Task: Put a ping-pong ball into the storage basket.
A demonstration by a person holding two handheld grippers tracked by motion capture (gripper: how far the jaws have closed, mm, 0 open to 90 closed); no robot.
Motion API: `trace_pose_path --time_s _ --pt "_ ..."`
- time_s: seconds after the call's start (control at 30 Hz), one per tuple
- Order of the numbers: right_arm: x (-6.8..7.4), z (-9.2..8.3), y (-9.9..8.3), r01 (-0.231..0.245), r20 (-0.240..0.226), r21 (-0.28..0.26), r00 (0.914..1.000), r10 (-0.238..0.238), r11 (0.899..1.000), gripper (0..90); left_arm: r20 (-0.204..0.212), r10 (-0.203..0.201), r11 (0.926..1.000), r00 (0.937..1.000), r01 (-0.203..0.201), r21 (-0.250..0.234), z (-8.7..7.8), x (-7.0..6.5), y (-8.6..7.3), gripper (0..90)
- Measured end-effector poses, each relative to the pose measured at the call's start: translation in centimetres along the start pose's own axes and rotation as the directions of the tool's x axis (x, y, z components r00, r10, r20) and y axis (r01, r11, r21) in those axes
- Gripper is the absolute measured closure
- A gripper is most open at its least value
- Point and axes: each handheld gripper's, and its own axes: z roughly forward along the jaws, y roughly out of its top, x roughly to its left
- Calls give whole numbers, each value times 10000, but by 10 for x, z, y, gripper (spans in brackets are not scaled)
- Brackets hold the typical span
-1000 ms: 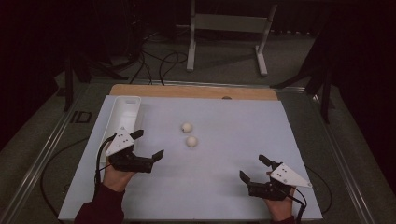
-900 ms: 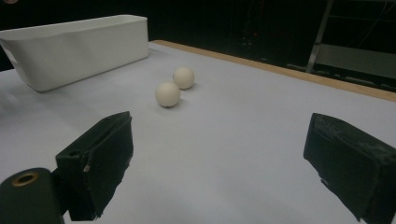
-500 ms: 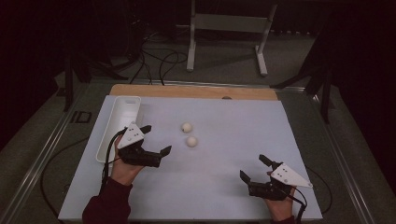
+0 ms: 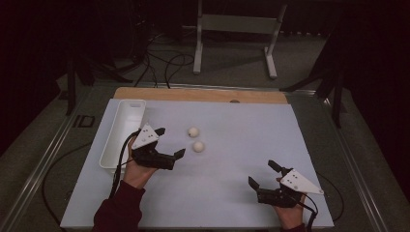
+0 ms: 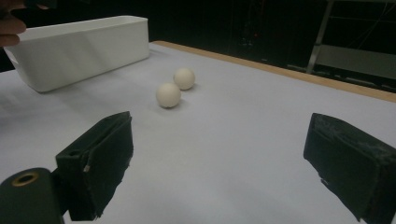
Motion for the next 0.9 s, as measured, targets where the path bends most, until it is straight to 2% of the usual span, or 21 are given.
trace_pose_path --time_s 0.37,0.9 --pt "0 1 0 20 -13 2 10000 -20 10000 81 5 62 9997 10000 -62 244 15 0 2 2" --pt "1 1 0 71 -21 64 10000 -71 10000 81 286 23 9986 9996 -38 526 36 3 5 2"
